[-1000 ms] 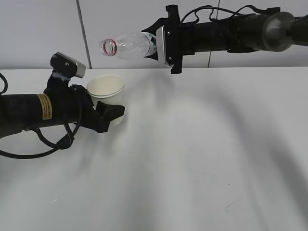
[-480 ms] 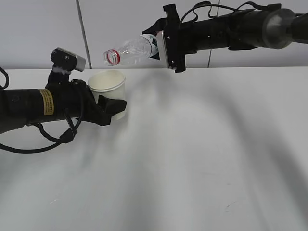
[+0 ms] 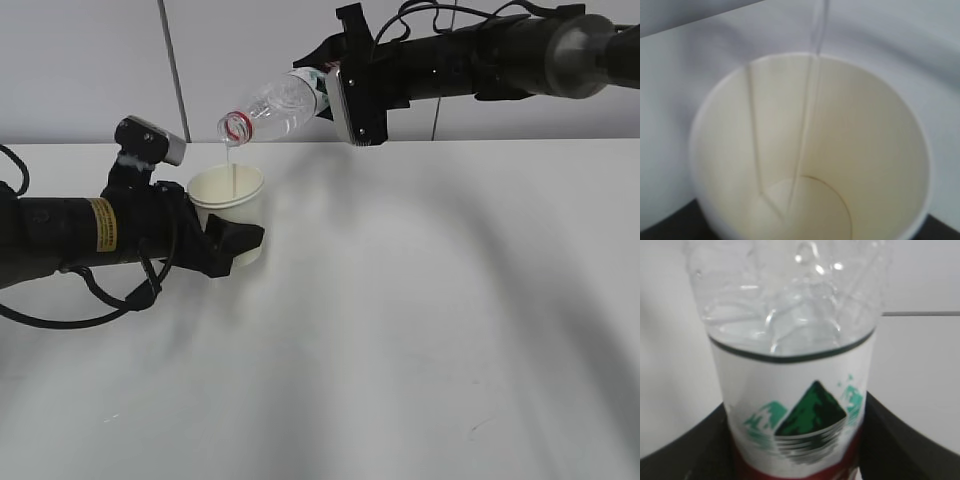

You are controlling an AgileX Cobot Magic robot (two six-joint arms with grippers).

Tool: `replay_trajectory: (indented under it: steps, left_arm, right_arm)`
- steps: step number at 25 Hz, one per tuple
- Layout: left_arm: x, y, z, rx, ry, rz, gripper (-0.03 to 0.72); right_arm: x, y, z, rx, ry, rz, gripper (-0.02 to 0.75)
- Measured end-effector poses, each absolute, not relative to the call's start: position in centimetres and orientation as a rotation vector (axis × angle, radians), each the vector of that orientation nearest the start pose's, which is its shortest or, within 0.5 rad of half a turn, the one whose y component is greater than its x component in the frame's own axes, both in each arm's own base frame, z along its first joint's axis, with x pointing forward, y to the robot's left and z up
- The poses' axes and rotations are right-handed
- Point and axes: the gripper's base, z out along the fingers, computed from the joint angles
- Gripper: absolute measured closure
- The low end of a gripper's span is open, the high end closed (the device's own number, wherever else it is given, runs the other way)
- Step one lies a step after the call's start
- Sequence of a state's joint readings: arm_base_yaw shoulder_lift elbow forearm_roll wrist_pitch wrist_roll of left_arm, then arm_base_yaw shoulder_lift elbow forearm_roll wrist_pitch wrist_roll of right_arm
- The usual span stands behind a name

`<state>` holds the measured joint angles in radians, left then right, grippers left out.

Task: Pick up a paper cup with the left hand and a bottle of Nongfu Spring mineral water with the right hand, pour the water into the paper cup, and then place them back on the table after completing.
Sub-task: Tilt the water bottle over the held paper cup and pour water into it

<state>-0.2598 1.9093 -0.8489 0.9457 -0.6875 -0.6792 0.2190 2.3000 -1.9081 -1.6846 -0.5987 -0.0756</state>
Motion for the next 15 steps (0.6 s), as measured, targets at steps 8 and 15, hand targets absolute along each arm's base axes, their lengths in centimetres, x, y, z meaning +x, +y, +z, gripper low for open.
replay_trajectory:
  steps: [8,15]
  left_arm:
    - [33.23,-13.73,14.12,0.747,1.944,-0.637,0.272]
    - [32.93,-13.86,13.95,0.827,1.936,-0.631,0.276]
  right_arm:
    - [51.08,16.51,23.02,-1.789,0.661,-0.521,0.289]
    - [51.14,16.46,23.01,-1.798,0.646,-0.546,0.289]
